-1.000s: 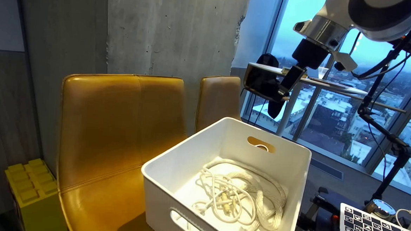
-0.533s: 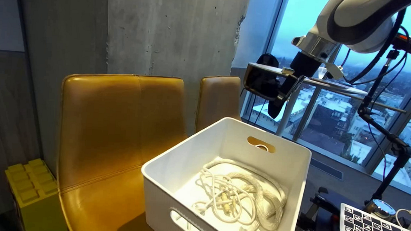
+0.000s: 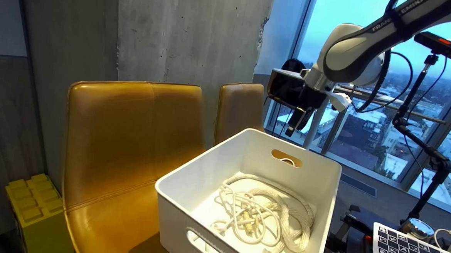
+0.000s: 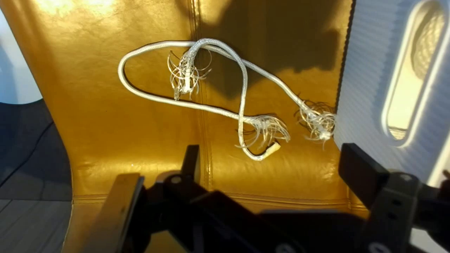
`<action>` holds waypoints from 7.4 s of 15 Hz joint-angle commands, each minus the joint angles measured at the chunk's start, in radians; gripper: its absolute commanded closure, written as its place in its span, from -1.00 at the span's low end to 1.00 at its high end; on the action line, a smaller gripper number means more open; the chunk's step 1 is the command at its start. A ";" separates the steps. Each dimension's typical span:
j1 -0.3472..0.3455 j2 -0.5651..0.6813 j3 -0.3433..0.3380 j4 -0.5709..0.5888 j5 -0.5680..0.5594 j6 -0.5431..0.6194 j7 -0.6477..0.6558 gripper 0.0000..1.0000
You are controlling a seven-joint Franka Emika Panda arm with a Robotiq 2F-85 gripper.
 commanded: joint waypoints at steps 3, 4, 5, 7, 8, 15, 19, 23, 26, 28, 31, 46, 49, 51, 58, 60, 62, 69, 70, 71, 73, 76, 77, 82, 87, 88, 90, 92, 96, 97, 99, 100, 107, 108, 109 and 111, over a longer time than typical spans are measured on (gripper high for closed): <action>-0.039 0.178 0.023 0.135 -0.029 0.028 0.050 -1.00; -0.040 0.198 0.022 0.149 -0.035 0.029 0.059 -1.00; -0.039 0.220 0.022 0.163 -0.038 0.028 0.069 -1.00; -0.035 0.256 0.021 0.188 -0.045 0.028 0.090 -1.00; -0.035 0.272 0.023 0.198 -0.046 0.031 0.097 -1.00; -0.035 0.411 0.030 0.323 -0.045 0.043 0.144 -1.00; -0.019 0.458 0.022 0.325 -0.060 0.089 0.169 -1.00; -0.009 0.511 0.012 0.350 -0.089 0.118 0.205 -1.00; -0.010 0.544 0.009 0.400 -0.100 0.101 0.230 -1.00; -0.008 0.553 0.006 0.419 -0.108 0.100 0.242 -0.69; -0.003 0.567 0.003 0.430 -0.114 0.106 0.257 -0.17; 0.085 0.504 -0.043 0.338 -0.204 0.126 0.317 0.97; 0.115 0.443 -0.053 0.298 -0.221 0.111 0.321 0.97; 0.133 0.402 -0.058 0.275 -0.233 0.099 0.322 0.97; 0.131 0.315 -0.063 0.228 -0.265 0.086 0.311 0.81; 0.123 0.309 -0.064 0.219 -0.267 0.086 0.307 0.49; 0.112 0.310 -0.064 0.216 -0.265 0.082 0.303 0.87; 0.074 0.321 -0.059 0.214 -0.258 0.082 0.290 0.46; 0.067 0.323 -0.054 0.210 -0.255 0.087 0.285 0.33; 0.063 0.324 -0.050 0.205 -0.252 0.089 0.282 0.20; 0.060 0.331 -0.045 0.196 -0.251 0.095 0.280 -0.09; 0.059 0.353 -0.032 0.186 -0.246 0.107 0.279 -0.51; 0.058 0.362 -0.027 0.190 -0.244 0.107 0.277 -0.65; 0.056 0.429 -0.025 0.248 -0.244 0.103 0.282 -0.71; 0.050 0.463 -0.030 0.262 -0.246 0.110 0.283 -0.32; 0.050 0.463 -0.030 0.262 -0.246 0.112 0.283 -0.36; 0.050 0.461 -0.030 0.263 -0.246 0.111 0.282 -0.35; 0.048 0.462 -0.033 0.263 -0.247 0.114 0.283 0.14; 0.037 0.452 -0.033 0.253 -0.243 0.114 0.279 0.71; 0.034 0.452 -0.034 0.253 -0.243 0.114 0.278 0.88; 0.023 0.447 -0.034 0.250 -0.241 0.112 0.277 1.00; 0.024 0.435 -0.039 0.241 -0.243 0.108 0.282 1.00; 0.029 0.177 -0.020 0.114 -0.233 0.096 0.267 0.98; 0.028 0.130 -0.009 0.098 -0.228 0.096 0.262 0.98; 0.028 0.080 0.003 0.078 -0.223 0.096 0.256 0.98; 0.036 -0.024 0.030 0.026 -0.217 0.097 0.239 0.98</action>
